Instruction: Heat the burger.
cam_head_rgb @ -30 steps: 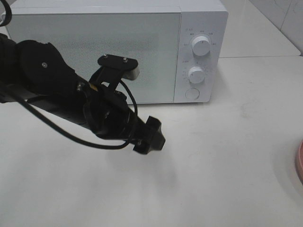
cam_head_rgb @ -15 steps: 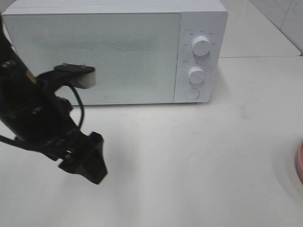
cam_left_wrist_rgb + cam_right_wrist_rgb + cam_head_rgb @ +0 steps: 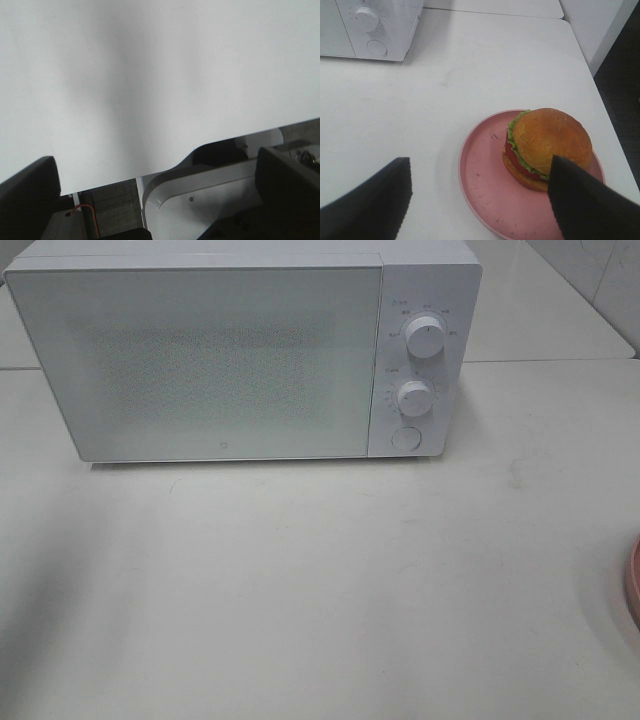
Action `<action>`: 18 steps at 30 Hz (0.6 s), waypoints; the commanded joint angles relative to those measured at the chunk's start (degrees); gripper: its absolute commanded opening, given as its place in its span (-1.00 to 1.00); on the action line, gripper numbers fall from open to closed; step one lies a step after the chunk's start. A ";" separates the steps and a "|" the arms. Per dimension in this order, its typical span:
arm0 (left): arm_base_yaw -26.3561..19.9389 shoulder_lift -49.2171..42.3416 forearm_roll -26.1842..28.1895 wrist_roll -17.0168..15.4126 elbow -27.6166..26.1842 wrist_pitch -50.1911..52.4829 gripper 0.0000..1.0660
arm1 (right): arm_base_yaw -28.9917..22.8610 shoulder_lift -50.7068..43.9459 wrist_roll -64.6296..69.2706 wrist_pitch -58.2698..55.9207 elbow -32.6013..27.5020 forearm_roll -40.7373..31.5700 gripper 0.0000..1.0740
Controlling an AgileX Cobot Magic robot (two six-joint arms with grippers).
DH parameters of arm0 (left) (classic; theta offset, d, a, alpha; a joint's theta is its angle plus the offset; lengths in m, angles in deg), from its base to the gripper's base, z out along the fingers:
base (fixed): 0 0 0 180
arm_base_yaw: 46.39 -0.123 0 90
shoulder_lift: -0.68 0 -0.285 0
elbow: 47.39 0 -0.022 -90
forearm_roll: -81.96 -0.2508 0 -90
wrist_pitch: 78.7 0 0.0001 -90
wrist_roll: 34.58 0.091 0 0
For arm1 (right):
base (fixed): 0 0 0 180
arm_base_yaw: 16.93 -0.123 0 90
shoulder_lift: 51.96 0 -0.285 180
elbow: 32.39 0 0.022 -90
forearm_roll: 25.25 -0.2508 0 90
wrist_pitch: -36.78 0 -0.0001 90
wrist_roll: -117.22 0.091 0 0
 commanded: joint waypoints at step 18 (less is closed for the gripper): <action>-5.21 -41.88 -3.21 0.11 21.77 6.30 0.86 | 0.34 -1.55 -0.23 0.34 -0.06 0.46 0.40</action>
